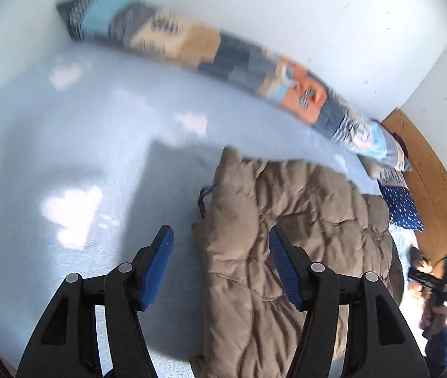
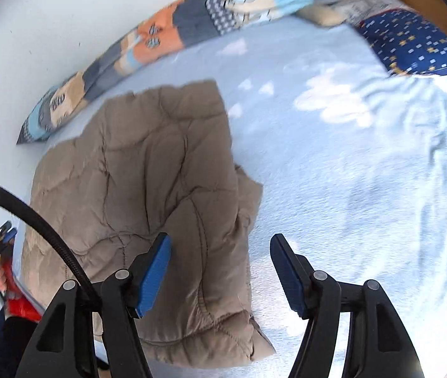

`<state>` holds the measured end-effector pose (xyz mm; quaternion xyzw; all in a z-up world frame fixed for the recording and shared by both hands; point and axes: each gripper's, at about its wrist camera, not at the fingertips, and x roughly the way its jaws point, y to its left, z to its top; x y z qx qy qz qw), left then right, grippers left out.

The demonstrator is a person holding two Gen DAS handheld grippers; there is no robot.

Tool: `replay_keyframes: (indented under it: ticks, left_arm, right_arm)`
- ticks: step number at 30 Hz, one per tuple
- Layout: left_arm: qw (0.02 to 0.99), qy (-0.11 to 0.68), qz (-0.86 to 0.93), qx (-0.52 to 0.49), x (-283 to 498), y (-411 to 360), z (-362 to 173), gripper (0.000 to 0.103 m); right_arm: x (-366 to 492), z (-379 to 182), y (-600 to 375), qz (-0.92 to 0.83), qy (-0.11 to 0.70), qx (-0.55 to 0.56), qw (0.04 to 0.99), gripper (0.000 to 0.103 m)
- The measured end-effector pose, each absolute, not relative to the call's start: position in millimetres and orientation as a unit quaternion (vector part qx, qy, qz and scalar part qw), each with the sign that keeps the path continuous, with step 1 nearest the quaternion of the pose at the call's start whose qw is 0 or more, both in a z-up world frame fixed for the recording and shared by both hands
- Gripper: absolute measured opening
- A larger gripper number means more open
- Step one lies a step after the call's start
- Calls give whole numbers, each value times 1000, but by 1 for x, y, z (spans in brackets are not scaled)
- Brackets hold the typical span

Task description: Fold large clothes

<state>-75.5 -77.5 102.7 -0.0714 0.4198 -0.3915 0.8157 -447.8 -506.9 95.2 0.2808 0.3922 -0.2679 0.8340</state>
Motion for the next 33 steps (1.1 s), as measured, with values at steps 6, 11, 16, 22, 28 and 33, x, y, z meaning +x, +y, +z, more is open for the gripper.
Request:
replay_keyframes:
  ticks: [6,11,16,22,28,33]
  left_arm:
    - [848,337,-408,-27,-195,-106,121,72]
    - [859,314,-404,23,-269,-136,95,74]
    - [870,290,-391,78,-292,-168,77,74]
    - [864,308,-379,121,-281,-193,45,80]
    - [850,342,-378,131,-267,-204,25,84]
    - [853,337,-373,142,-268,-208,21,86]
  right_arm:
    - [-458,132,-408,-282,282,213,892,71]
    - [-445,100,-335,-287,272,191,899,70]
    - [-437,67,-314,-291,297,191,889,70]
    - [-411,43,-314,-298,345,179,872,71]
    - [-391,19,-323,-312,391,170,849,76]
    - [-382,11,-325,-316,407,152,843,79]
